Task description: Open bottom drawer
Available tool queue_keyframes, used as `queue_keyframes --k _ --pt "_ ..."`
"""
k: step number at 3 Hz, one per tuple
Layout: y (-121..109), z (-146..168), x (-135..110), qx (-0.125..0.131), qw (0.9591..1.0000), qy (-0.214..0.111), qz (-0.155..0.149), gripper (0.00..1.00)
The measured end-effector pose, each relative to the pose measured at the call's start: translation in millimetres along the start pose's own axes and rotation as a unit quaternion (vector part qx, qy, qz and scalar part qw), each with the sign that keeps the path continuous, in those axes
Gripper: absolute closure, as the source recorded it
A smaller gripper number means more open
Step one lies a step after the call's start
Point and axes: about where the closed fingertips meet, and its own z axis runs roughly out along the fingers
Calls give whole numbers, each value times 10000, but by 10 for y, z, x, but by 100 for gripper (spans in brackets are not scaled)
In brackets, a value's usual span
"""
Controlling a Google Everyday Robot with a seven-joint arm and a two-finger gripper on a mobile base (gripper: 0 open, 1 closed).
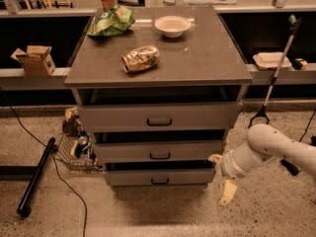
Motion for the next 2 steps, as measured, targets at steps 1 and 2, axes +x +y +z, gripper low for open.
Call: queue_keyframes --k 1,2 --pt "-171 290 115 -13 9998 -26 -186 0" --pt "-459 847 353 -6 9981 -38 -615 0"
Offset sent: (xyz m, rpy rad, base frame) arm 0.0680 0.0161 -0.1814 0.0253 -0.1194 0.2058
